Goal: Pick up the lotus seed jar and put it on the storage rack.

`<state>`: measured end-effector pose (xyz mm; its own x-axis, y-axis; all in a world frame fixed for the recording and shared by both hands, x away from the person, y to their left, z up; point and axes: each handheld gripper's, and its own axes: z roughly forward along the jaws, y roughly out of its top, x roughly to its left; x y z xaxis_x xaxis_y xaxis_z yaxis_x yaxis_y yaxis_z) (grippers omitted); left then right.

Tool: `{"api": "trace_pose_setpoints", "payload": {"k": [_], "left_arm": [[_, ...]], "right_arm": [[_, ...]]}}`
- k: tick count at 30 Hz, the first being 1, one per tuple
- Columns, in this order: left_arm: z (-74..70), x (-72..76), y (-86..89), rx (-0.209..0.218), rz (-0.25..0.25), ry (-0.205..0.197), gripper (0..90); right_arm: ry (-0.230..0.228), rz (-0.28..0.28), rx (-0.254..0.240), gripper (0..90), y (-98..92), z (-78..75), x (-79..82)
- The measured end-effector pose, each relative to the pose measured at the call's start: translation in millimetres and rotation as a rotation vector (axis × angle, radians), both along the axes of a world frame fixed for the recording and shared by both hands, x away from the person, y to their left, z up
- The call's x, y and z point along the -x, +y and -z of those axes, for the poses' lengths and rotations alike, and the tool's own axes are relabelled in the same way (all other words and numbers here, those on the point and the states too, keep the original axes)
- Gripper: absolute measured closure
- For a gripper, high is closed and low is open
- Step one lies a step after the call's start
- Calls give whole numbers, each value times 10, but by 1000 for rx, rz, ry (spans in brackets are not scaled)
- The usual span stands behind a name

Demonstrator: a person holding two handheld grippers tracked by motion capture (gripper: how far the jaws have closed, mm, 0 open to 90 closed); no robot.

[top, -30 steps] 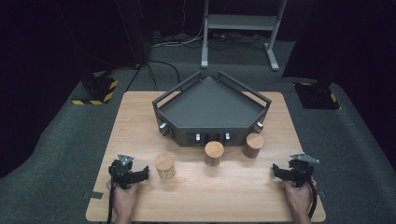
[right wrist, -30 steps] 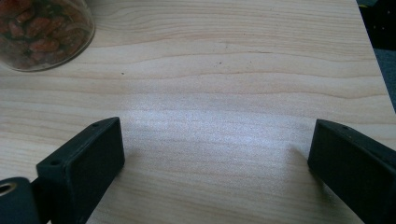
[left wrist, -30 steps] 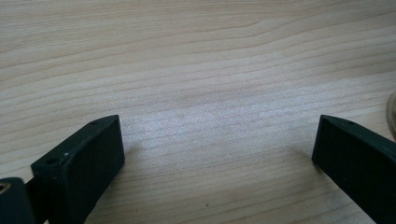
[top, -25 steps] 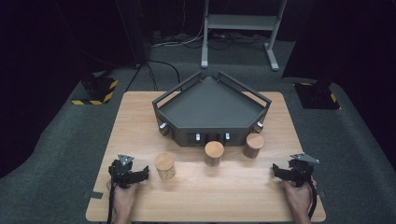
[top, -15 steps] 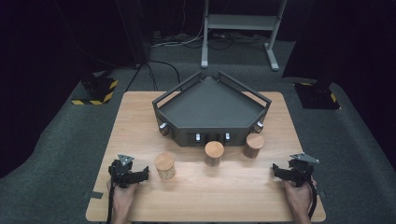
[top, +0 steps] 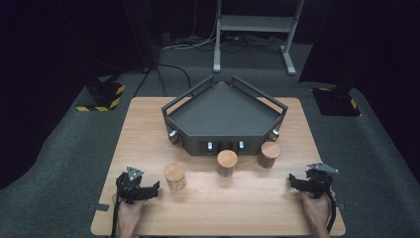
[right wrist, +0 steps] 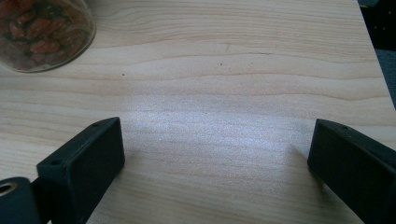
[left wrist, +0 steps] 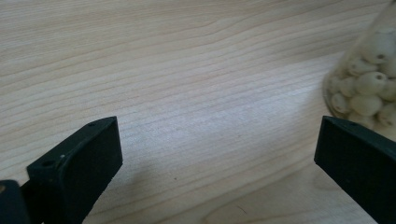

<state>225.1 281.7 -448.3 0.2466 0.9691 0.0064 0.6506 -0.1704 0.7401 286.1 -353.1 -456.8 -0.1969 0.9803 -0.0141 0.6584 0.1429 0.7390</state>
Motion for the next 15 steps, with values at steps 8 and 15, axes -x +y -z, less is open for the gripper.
{"api": "trace_pose_setpoints", "payload": {"k": [8, 15], "left_arm": [[-60, 156, -1, 7, 47, -17, 21], [-75, 281, -61, 16, 96, -37, 26]], "right_arm": [[0, 0, 0, 29, -1, 0, 0], [0, 0, 0, 29, 0, 0, -1]]}}
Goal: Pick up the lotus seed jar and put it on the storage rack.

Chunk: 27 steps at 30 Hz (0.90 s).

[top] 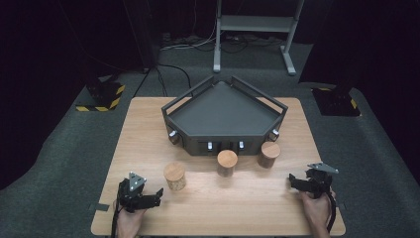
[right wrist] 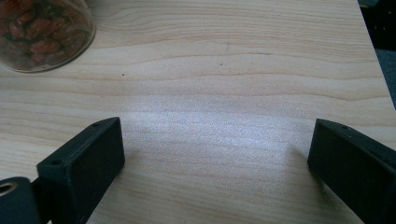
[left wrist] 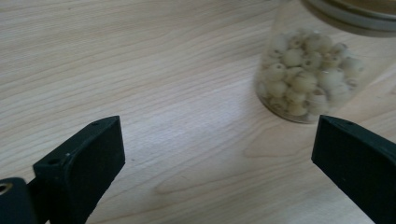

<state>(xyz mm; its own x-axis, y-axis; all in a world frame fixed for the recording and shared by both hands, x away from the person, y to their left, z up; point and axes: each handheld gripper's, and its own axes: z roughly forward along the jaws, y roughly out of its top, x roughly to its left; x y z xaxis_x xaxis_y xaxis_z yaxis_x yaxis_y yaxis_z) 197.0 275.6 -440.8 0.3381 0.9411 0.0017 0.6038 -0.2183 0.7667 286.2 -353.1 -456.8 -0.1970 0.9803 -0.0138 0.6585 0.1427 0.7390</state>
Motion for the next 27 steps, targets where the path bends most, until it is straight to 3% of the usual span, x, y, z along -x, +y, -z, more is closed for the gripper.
{"api": "trace_pose_setpoints", "payload": {"k": [10, 27], "left_arm": [[17, 37, -165, 2, 47, -5, 31], [16, -147, -391, 6, 87, -7, 45]], "right_arm": [[-1, 0, 0, 30, 0, 1, 1], [-1, -1, 0, 30, 0, 1, 1]]}}
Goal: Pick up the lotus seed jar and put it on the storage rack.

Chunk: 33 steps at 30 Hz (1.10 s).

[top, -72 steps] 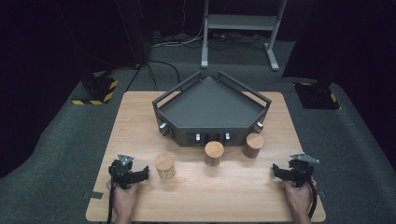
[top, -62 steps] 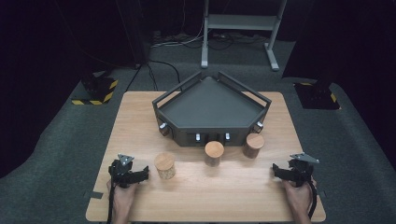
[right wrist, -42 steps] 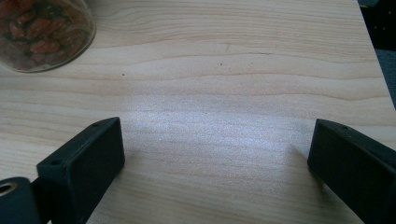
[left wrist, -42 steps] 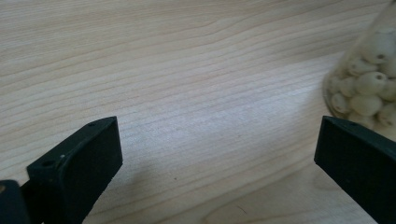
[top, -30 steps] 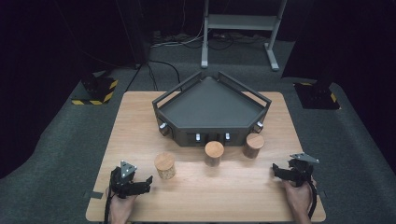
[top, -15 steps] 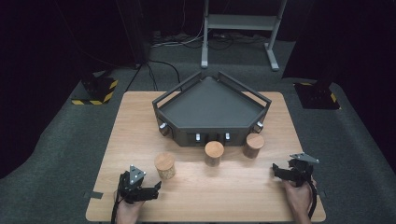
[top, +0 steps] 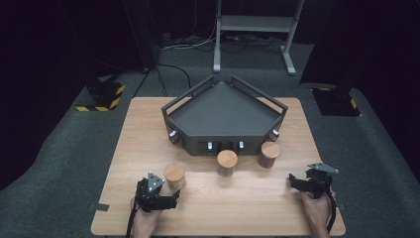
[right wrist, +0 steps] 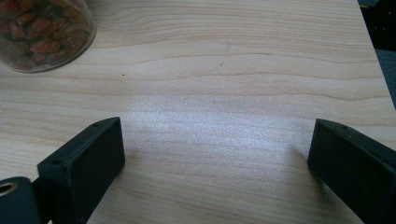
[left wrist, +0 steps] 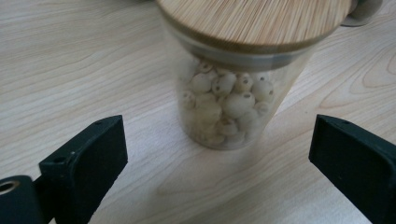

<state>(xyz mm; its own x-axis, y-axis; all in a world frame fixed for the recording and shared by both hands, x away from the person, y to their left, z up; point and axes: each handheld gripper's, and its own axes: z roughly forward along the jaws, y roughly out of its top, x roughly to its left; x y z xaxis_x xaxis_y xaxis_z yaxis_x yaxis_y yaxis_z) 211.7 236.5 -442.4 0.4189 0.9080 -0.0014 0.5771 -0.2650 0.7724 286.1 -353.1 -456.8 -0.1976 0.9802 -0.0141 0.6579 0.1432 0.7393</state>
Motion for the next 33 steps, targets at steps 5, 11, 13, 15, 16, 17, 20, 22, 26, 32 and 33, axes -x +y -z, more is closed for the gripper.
{"api": "trace_pose_setpoints", "payload": {"k": [5, 11, 13, 15, 16, 17, 20, 22, 26, 32, 33], "left_arm": [[13, -76, -83, 9, -5, -13, 60], [15, -162, -153, 7, -13, -16, 74], [14, -194, -180, 4, -18, -13, 78], [11, -220, -220, -8, -17, -14, 87], [11, -220, -220, -8, -17, -14, 92], [10, -227, -234, -15, -15, -17, 99], [19, -243, -253, -16, -21, -23, 117], [31, -254, -257, -9, -25, -25, 130], [42, -278, -281, -12, -26, -27, 162], [56, -272, -310, -13, -35, -40, 221], [61, -263, -311, -8, -46, -44, 233]], "right_arm": [[0, 0, 0, 31, 1, 0, 1], [0, 0, 0, 31, 0, 0, 1], [0, 0, 0, 31, 0, 0, 1], [-1, 0, 0, 32, 0, 0, 2], [-1, 0, 0, 32, 0, 0, 2], [-1, -1, 0, 32, 0, 0, 1], [-1, 0, 0, 32, 0, 0, 1], [-1, -1, 0, 32, 0, 0, 1], [-1, -1, 0, 33, 0, 0, 1], [0, -1, -1, 32, 0, 0, 1], [-1, -1, 0, 32, -1, 0, 1]]}}
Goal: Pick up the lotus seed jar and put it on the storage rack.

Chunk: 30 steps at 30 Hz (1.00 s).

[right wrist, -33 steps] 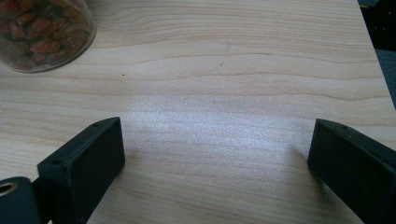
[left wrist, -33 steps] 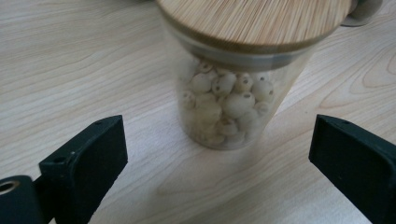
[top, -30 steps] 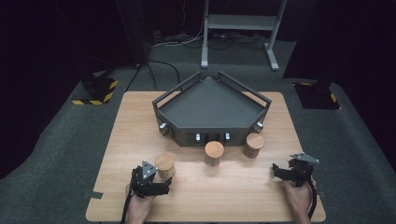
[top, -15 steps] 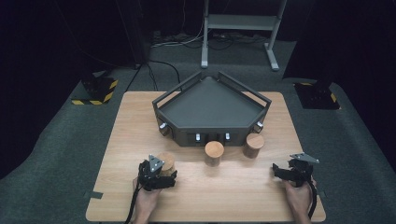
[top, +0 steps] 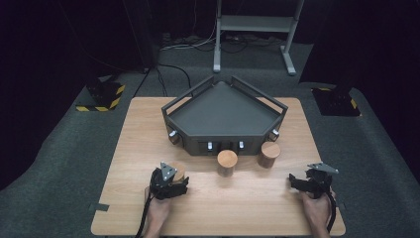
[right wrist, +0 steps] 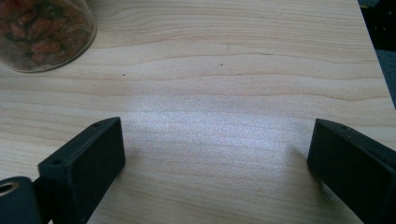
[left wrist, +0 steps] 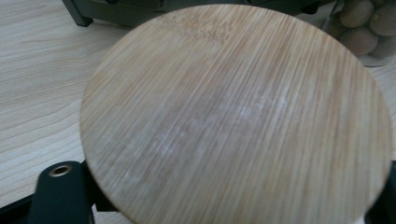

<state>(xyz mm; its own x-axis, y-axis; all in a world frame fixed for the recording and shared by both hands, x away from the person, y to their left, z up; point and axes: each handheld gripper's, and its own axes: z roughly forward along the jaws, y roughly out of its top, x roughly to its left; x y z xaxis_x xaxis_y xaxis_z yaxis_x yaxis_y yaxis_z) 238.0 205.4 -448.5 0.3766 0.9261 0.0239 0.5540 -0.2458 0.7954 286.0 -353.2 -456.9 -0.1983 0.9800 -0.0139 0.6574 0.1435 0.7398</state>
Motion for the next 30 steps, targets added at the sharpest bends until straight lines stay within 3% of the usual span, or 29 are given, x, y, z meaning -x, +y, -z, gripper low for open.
{"api": "trace_pose_setpoints", "payload": {"k": [13, 25, 30], "left_arm": [[-93, -4, -20, -8, 10, 5, 255], [-509, -123, 5, 30, 81, -8, 255], [-697, -224, 35, 69, 109, -4, 255]], "right_arm": [[-1, 0, 0, 34, 1, 0, 1], [-1, 0, 0, 35, 1, 0, 1], [-1, 0, 0, 35, 1, 0, 2]]}}
